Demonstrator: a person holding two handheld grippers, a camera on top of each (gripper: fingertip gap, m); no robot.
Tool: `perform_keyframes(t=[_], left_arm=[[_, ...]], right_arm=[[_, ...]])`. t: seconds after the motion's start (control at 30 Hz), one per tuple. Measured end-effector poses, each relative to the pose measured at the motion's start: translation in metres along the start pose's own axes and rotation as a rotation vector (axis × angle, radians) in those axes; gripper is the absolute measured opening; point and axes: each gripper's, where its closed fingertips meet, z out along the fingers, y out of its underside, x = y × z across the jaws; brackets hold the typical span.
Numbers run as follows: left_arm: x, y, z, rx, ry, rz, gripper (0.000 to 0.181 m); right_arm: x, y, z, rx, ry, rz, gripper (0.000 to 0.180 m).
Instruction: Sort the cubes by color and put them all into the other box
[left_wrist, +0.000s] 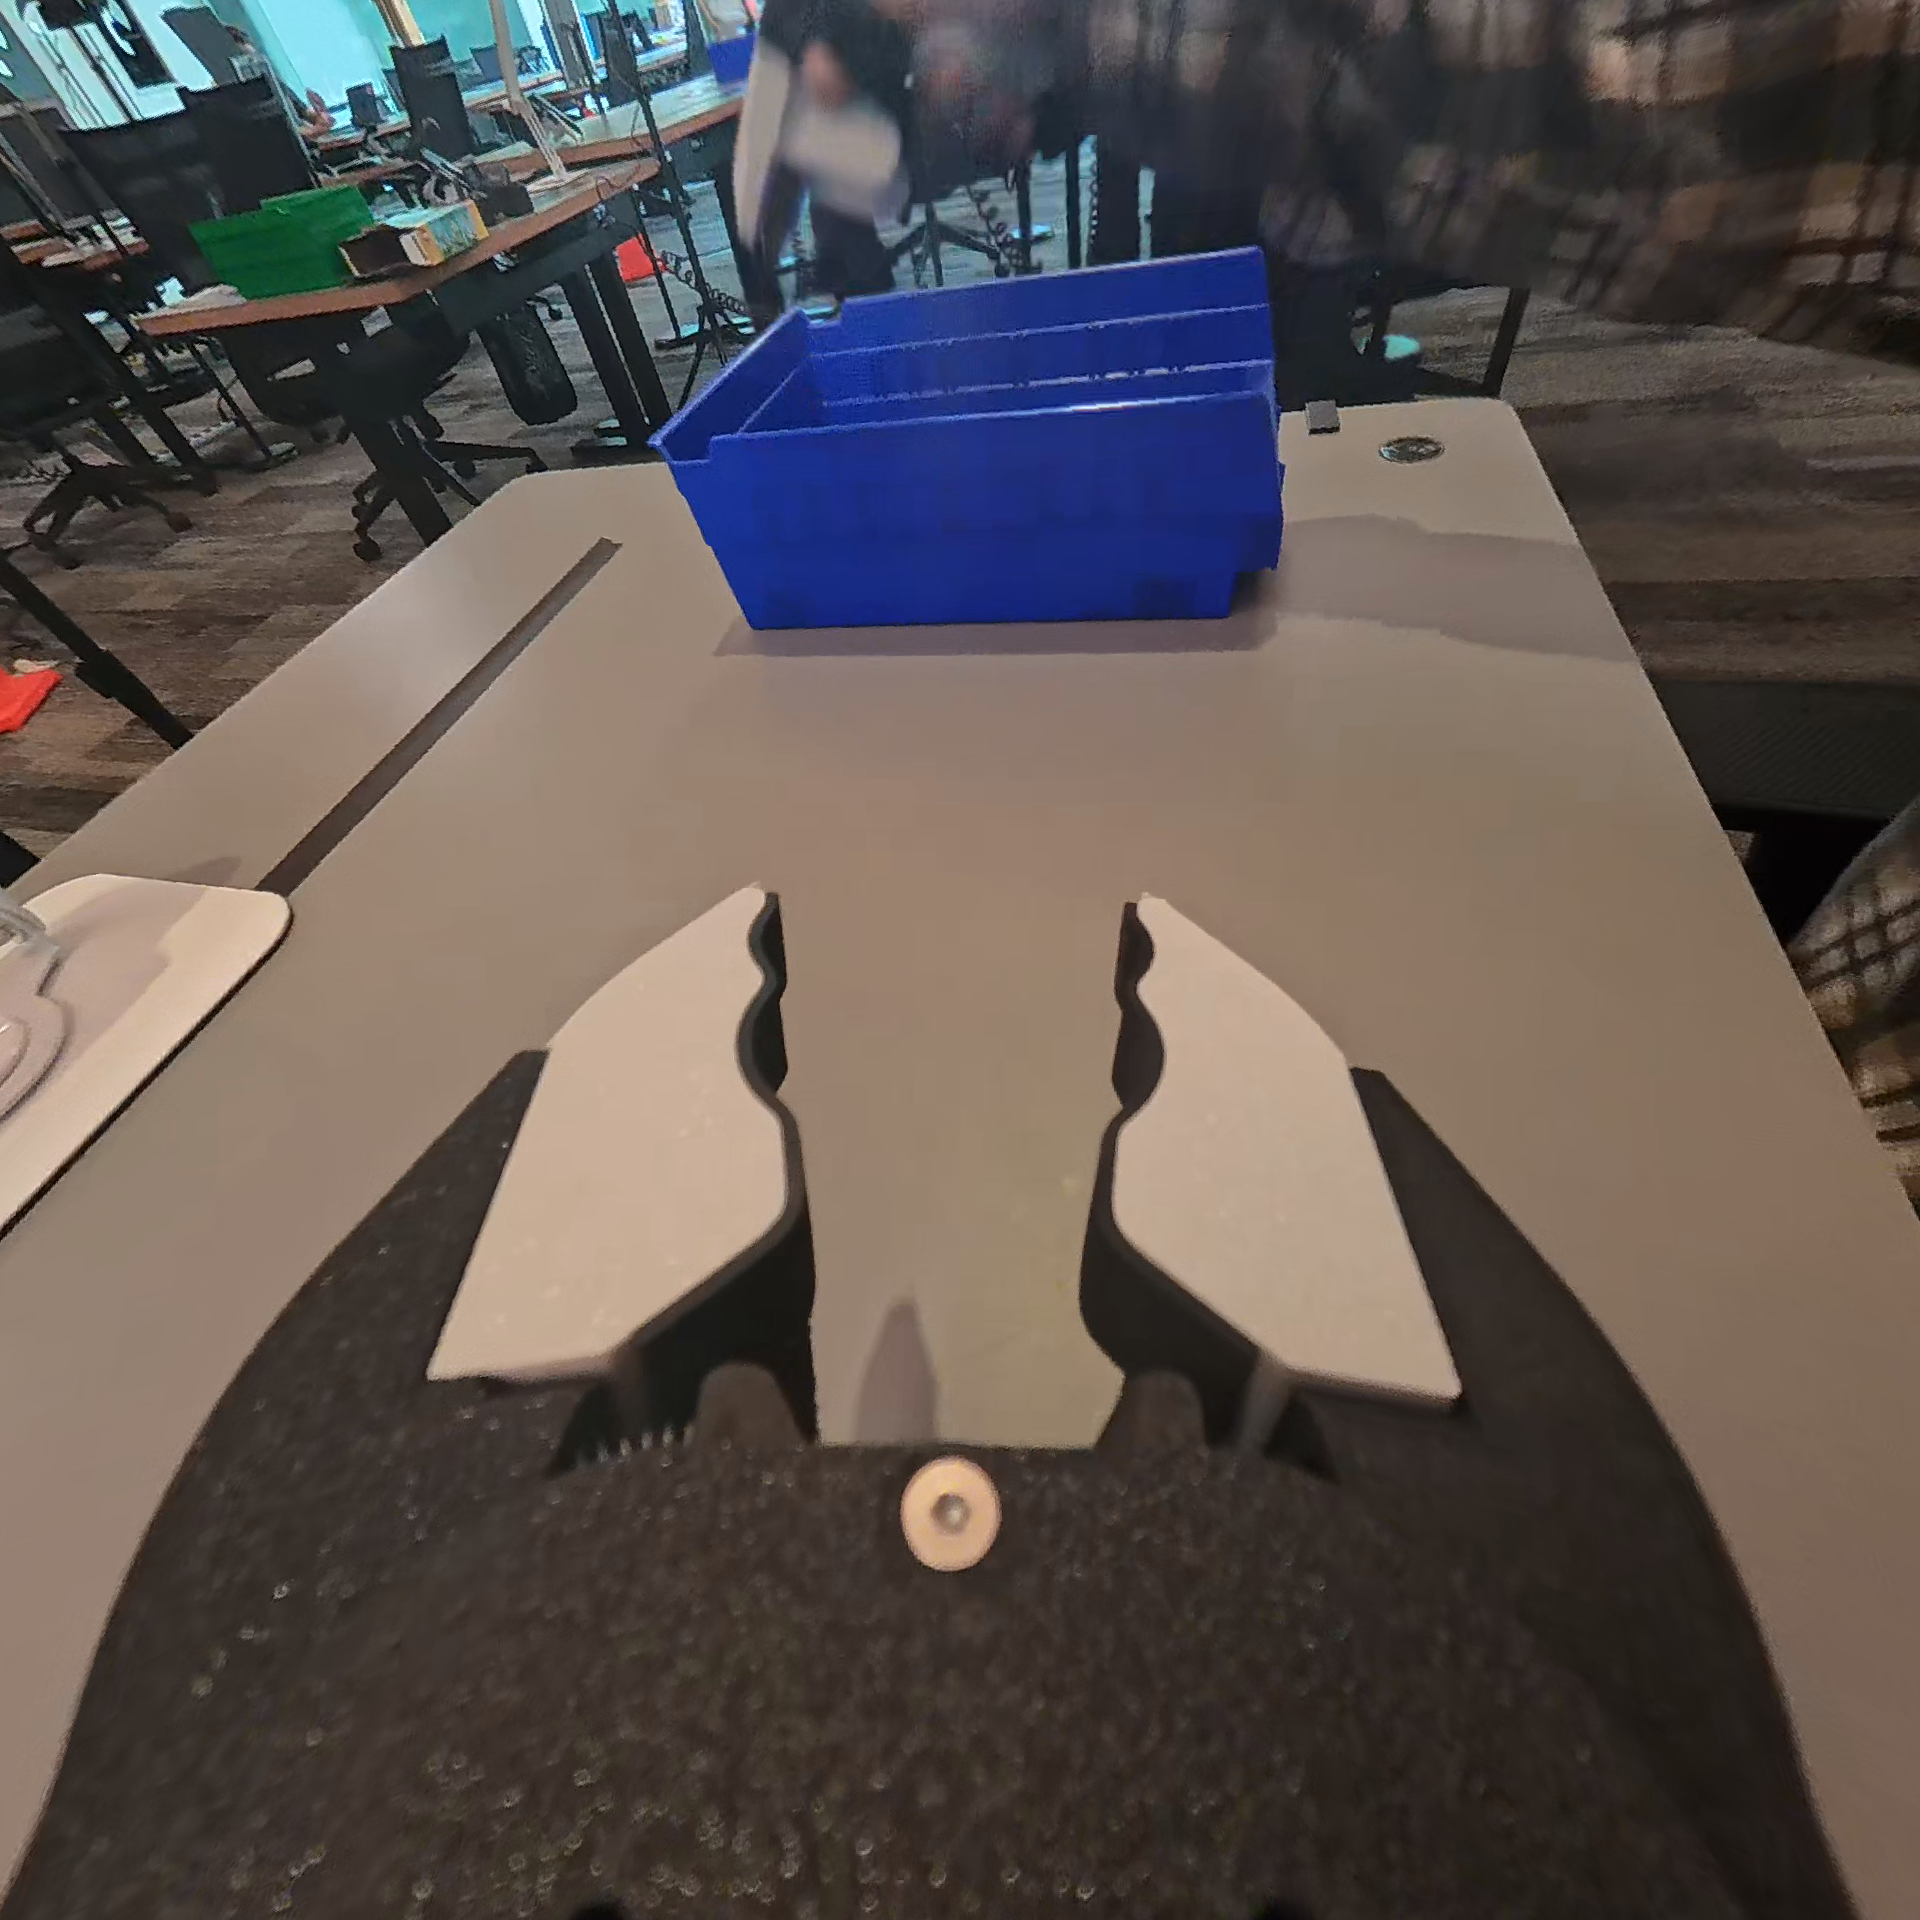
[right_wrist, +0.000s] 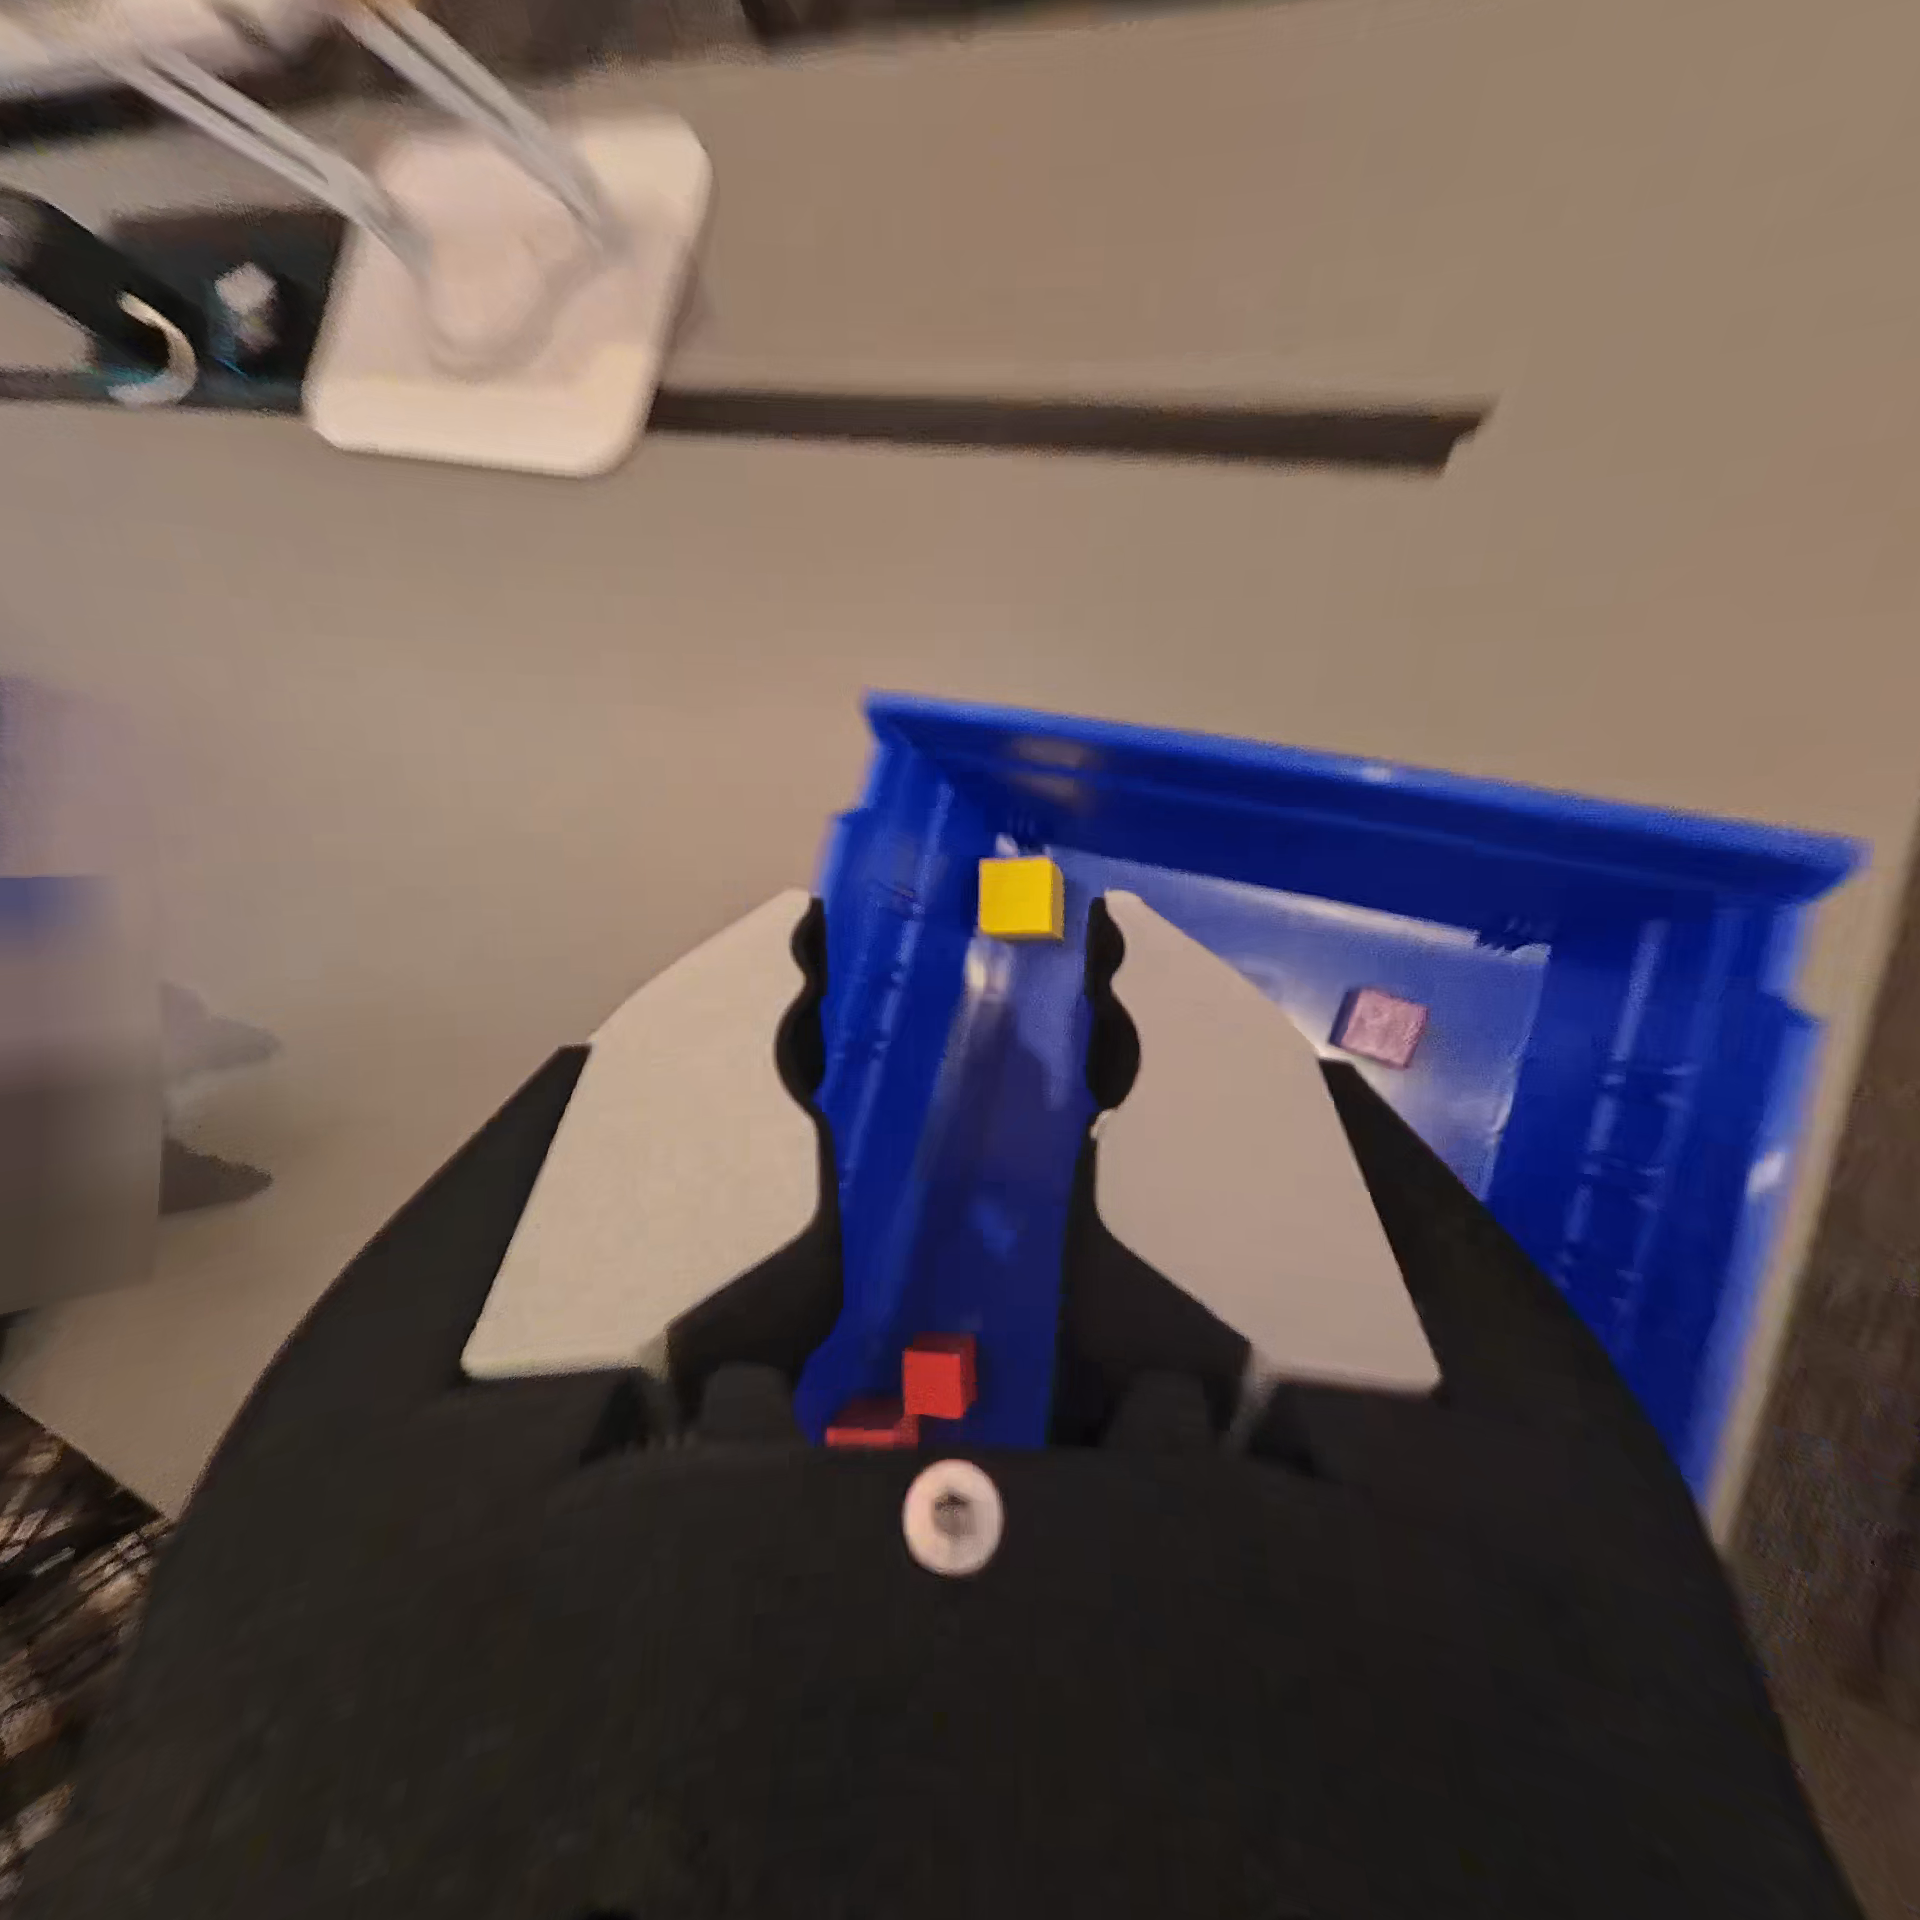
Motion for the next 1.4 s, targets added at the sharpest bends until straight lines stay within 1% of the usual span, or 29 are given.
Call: perform_keyframes(t=[0.07,0.13,0.17,0.23,0.3,0.4,0.53,0.63,0.7,0.8,0.9,0.97,1.03,1.17,1.27,1.4], left_arm=[[-0.001,-0.003,-0.002,0.011,-0.002,-0.005,0.061],[-0.002,-0.006,-0.004,0.022,-0.006,-0.009,0.061],[-0.003,-0.007,-0.005,0.024,-0.012,-0.007,0.061],[-0.007,-0.010,-0.010,0.023,-0.037,0.006,0.061],[-0.013,-0.014,-0.022,0.022,-0.078,0.014,0.061],[-0.019,-0.025,-0.056,0.067,-0.137,0.003,0.061],[-0.025,-0.026,-0.119,0.095,-0.215,-0.038,0.060],[-0.033,-0.019,-0.181,0.051,-0.310,-0.032,0.060],[-0.048,-0.005,-0.233,-0.051,-0.420,-0.011,0.060],[-0.079,0.034,-0.315,-0.278,-0.564,-0.001,0.066],[-0.104,0.086,-0.378,-0.492,-0.568,-0.013,0.066],[-0.116,0.122,-0.402,-0.632,-0.532,-0.033,0.065],[-0.122,0.152,-0.408,-0.732,-0.461,-0.050,0.062],[-0.122,0.200,-0.397,-0.906,-0.287,-0.050,0.060],[-0.122,0.222,-0.384,-0.971,-0.196,-0.080,0.059],[-0.131,0.243,-0.373,-1.022,-0.152,-0.101,0.057]], right_arm=[[-0.030,-0.020,-0.043,0.124,-0.006,-0.091,0.050],[-0.067,-0.025,-0.071,0.218,-0.023,-0.194,0.053],[-0.087,-0.022,-0.078,0.251,-0.036,-0.241,0.055],[-0.125,-0.009,-0.077,0.299,-0.067,-0.325,0.062],[-0.160,0.008,-0.062,0.341,-0.110,-0.394,0.069],[-0.206,0.035,-0.016,0.410,-0.203,-0.471,0.077],[-0.255,0.068,0.062,0.428,-0.329,-0.527,0.087],[-0.285,0.081,0.103,0.444,-0.413,-0.536,0.089],[-0.299,0.089,0.121,0.447,-0.442,-0.557,0.090],[-0.316,0.102,0.134,0.422,-0.461,-0.633,0.090],[-0.326,0.111,0.139,0.424,-0.475,-0.685,0.088],[-0.332,0.114,0.141,0.425,-0.498,-0.682,0.087],[-0.336,0.117,0.144,0.413,-0.513,-0.682,0.087],[-0.343,0.121,0.148,0.396,-0.531,-0.694,0.087],[-0.346,0.124,0.149,0.390,-0.535,-0.705,0.087],[-0.344,0.128,0.146,0.385,-0.546,-0.701,0.087]])
